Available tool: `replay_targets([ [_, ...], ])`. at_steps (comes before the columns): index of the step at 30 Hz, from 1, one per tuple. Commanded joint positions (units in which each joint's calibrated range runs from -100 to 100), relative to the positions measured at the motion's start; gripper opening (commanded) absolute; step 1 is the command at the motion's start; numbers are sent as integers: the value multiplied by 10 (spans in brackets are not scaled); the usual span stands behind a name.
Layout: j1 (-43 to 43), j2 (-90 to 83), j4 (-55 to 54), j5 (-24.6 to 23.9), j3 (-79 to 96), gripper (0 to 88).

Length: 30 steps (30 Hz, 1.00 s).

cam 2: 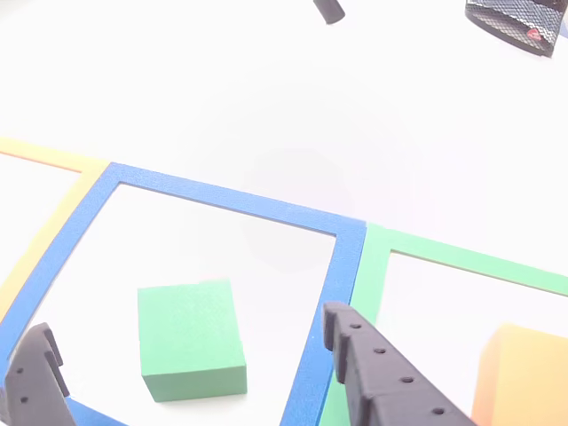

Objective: Tower of hanoi

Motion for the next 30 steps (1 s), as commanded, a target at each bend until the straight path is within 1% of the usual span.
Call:
replay_targets([
  [1,-11,60,-51,4,-52,363],
  [7,-25,113,-80,4,-75,359],
  [21,-50,158,-78,4,-86,352],
  [30,-57,181,-75,4,-117,316],
])
